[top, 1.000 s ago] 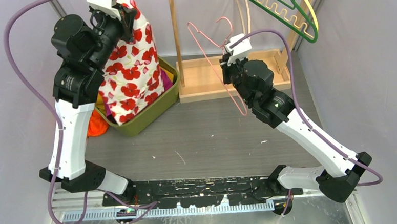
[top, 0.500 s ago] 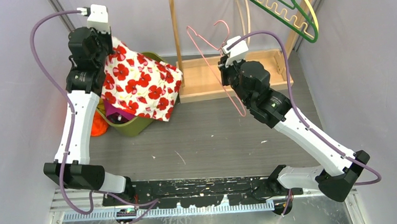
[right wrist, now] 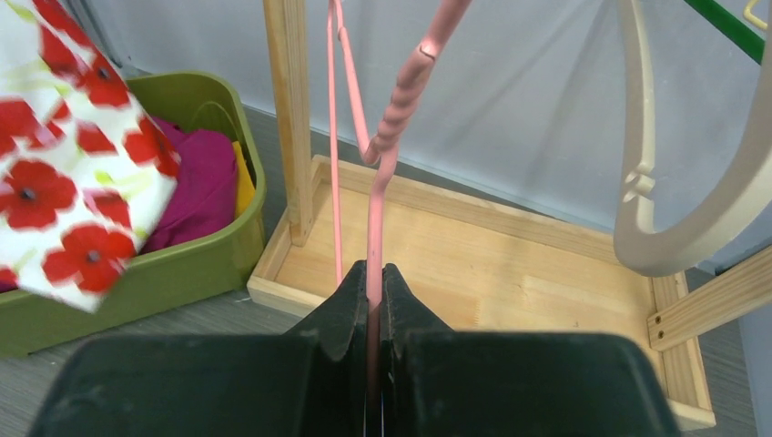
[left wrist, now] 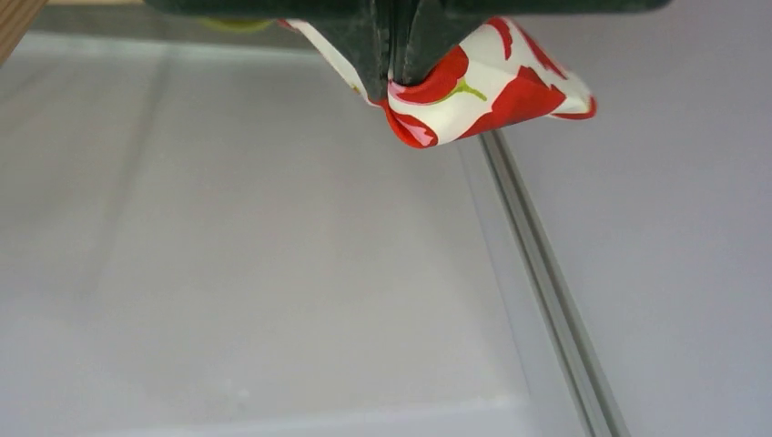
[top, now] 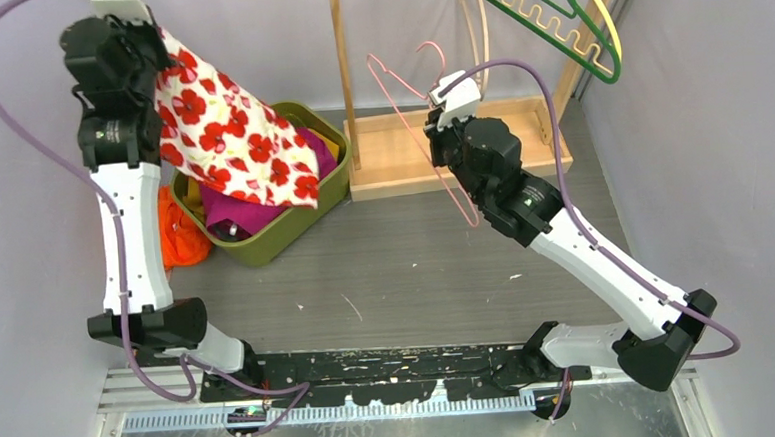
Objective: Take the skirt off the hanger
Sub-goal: Place the skirt in the bin.
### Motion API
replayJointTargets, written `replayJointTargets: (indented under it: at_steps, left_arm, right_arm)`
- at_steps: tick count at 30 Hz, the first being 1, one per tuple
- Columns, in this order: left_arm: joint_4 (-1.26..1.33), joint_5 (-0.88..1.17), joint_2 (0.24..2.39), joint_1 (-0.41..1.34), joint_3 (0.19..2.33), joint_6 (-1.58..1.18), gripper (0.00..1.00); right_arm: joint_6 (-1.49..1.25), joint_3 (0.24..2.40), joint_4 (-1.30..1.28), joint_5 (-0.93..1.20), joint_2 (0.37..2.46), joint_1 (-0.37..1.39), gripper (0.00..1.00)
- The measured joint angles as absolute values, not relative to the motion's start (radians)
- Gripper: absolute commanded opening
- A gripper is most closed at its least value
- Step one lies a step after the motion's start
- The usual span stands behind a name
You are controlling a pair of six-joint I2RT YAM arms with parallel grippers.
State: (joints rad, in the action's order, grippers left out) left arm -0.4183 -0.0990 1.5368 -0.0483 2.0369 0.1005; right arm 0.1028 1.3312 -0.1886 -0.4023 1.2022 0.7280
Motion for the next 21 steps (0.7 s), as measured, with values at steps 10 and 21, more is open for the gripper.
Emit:
replayJointTargets:
  at_steps: [10, 21]
  left_arm:
    - [-0.415, -0.021, 1.490, -0.048, 2.139, 0.064, 0.00]
    - [-0.280, 0.196, 1.424, -0.048, 1.553, -0.069, 0.00]
  right_arm:
    - [0.098, 1.331, -0.187, -0.391, 1.224, 0.722, 0.01]
    - [0.080, 1.300, -0.165, -0.390, 1.224, 0.717, 0.00]
